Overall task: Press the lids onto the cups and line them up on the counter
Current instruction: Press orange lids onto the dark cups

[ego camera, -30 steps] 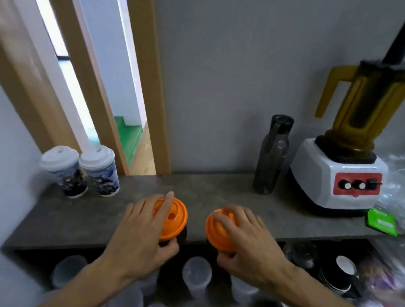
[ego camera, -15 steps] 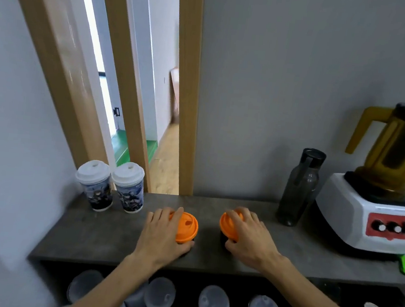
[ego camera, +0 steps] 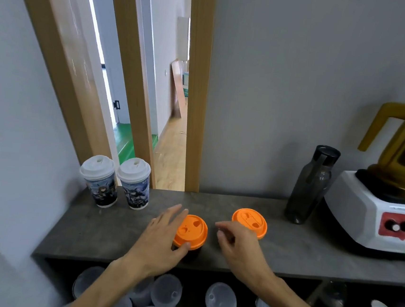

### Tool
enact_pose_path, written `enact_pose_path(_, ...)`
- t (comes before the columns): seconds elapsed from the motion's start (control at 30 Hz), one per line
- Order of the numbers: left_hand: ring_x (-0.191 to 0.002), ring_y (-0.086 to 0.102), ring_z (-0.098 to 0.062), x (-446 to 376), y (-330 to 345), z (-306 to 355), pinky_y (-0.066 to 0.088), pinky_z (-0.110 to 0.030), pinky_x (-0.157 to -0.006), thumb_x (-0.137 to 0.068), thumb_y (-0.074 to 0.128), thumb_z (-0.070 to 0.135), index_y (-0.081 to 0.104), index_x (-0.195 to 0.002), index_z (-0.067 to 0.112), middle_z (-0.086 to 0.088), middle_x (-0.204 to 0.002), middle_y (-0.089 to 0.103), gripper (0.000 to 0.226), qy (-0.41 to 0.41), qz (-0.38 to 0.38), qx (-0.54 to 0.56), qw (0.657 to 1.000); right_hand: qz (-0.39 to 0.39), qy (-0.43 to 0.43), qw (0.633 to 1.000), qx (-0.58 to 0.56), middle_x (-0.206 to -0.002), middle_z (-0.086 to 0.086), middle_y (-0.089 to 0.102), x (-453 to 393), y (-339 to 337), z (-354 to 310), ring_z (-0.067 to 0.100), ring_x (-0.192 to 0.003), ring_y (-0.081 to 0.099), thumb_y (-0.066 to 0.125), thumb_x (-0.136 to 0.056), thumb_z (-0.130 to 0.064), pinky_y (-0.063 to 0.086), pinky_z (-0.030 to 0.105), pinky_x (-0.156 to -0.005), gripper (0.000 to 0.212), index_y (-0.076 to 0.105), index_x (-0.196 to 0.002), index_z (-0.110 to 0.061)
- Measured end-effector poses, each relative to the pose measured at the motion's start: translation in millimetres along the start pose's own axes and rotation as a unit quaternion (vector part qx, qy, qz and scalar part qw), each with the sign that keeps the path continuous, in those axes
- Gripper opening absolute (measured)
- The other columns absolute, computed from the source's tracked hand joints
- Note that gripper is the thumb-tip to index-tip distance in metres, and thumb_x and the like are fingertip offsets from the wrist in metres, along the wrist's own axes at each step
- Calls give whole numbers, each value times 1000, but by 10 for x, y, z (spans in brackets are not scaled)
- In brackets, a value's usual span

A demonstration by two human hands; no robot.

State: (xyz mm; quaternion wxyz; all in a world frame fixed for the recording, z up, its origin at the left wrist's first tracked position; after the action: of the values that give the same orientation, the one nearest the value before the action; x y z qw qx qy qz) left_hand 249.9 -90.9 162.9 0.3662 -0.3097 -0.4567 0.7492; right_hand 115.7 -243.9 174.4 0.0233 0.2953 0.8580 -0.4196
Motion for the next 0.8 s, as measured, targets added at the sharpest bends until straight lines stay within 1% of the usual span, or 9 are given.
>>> enact_pose_path(0.03,-144,25,-13,-7,11,-12,24,-35,-119,-90,55,55,23,-153,29,9,-156,25,75,7,1,25,1000,-16,53,998,-43,-95,-9,70,-41,88,6,5,-90,66,58,-99,-15,50,22,-80,21,72,-115,-16)
enact_pose_path(0.1,-131,37,-9,7,-3,-24,33,-31,-111,-85,61,57,35,-145,32,13,-141,38,70,6,27,57,998,-43,129,986,-94,-87,-7,72,-144,234,-10,7,-80,70,55,-102,-19,52,19,-70,20,73,-109,-15)
enact_pose_path(0.17,-121,38,-7,27,-33,-42,37,-29,-104,-79,64,63,39,-138,35,14,-128,39,70,-4,51,67,996,-70,180,970,-150,-88,-1,74,-230,335,-58,11,-75,71,55,-103,-23,51,18,-56,21,74,-105,-13)
enact_pose_path(0.27,-120,37,-5,45,-40,-92,37,-30,-104,-77,59,70,39,-140,35,15,-128,37,75,-8,50,77,996,-98,239,949,-183,-85,3,73,-312,410,-69,7,-62,67,56,-103,-27,44,11,-44,26,73,-102,-8)
enact_pose_path(0.43,-132,33,-4,101,-1,-99,32,-31,-114,-89,54,55,37,-148,23,11,-145,40,69,22,54,80,995,-115,235,953,-153,-79,6,73,-394,452,-25,13,-53,70,56,-102,-32,48,22,-45,26,71,-98,-11)
enact_pose_path(0.53,-122,38,-5,128,-26,-33,36,-27,-107,-89,57,52,41,-141,25,12,-135,45,60,12,76,63,995,-104,224,961,-122,-76,3,71,-408,412,-59,10,-51,67,56,-103,-27,47,18,-44,25,73,-102,-9)
enact_pose_path(0.7,-108,43,-11,89,-97,82,41,-28,-96,-87,57,57,45,-123,25,8,-115,44,49,-23,97,10,995,-115,219,957,-154,-100,-1,72,-262,419,-49,17,-77,74,55,-103,-20,58,21,-58,23,68,-122,-18)
enact_pose_path(0.73,-108,44,-13,84,-99,100,41,-28,-96,-87,56,57,44,-123,25,7,-115,43,50,-21,91,-3,996,-106,213,958,-160,-102,-4,71,-228,418,-57,16,-79,73,54,-103,-20,59,22,-59,24,67,-124,-20)
enact_pose_path(0.8,-114,43,-17,75,-91,116,40,-31,-100,-89,52,56,38,-138,24,2,-120,40,60,-13,63,-20,998,-98,195,961,-167,-102,-9,68,-179,424,-99,14,-82,72,51,-105,-23,59,22,-59,27,64,-128,-23)
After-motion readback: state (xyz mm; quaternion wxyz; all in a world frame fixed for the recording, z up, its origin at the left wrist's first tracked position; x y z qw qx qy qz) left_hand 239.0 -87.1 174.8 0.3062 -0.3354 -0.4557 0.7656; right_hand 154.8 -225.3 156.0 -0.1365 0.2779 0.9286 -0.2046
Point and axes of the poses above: each hand's wrist, its own x-axis away from the middle knuckle, its own y-axis out of the palm, z = x × y, the point moved 5 cm from there along -x, towards the middle knuckle
